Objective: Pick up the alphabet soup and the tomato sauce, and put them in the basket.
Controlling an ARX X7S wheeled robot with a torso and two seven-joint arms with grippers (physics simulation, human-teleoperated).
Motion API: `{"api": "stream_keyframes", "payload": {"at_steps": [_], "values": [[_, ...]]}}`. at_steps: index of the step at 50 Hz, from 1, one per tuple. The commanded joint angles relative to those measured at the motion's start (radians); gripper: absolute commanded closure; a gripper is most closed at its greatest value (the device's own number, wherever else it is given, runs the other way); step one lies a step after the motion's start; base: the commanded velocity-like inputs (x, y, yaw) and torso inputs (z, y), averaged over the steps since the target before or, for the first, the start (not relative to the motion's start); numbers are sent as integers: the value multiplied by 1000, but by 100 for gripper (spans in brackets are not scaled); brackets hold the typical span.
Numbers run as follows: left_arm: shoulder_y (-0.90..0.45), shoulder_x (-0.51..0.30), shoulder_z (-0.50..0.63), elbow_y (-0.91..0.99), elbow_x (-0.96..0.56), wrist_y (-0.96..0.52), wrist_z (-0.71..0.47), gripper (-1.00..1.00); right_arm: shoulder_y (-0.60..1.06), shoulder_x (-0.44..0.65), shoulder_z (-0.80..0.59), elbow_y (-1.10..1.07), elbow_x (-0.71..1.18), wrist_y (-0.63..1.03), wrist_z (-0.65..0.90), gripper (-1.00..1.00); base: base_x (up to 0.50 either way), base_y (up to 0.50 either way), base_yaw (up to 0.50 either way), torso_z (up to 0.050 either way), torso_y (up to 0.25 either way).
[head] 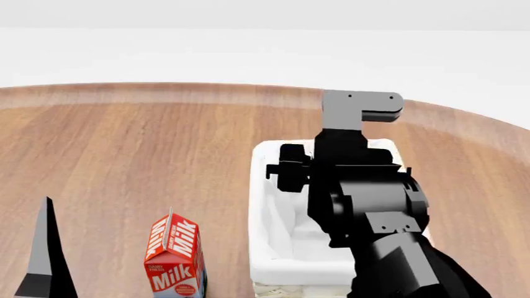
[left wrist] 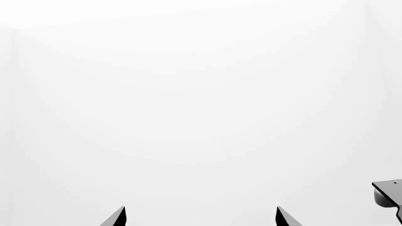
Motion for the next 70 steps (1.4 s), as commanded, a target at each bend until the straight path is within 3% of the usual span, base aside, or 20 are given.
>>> {"api": "stream_keyframes", "payload": {"at_steps": [1,35,36,55,70], "values": [[-1,-1,3,-5,-1,3,-1,-100,17,-39,-11,111,-69,-3,-51,100,0,0,0,0,0],[4,-6,10,-22,-3,22,-6,-100,-17,-53,93,132,-194,20,-76,100,0,0,0,0,1],[2,-6,11,-19,-3,18,-7,-100,-17,-53,97,132,-200,24,-76,-100,0,0,0,0,0],[3,-8,16,-33,-3,31,-8,-100,7,-61,177,114,-265,1,-75,-100,0,0,0,0,0],[-1,-9,21,-25,-5,21,-12,-100,74,69,197,-340,-169,243,23,-100,0,0,0,1,0]]}}
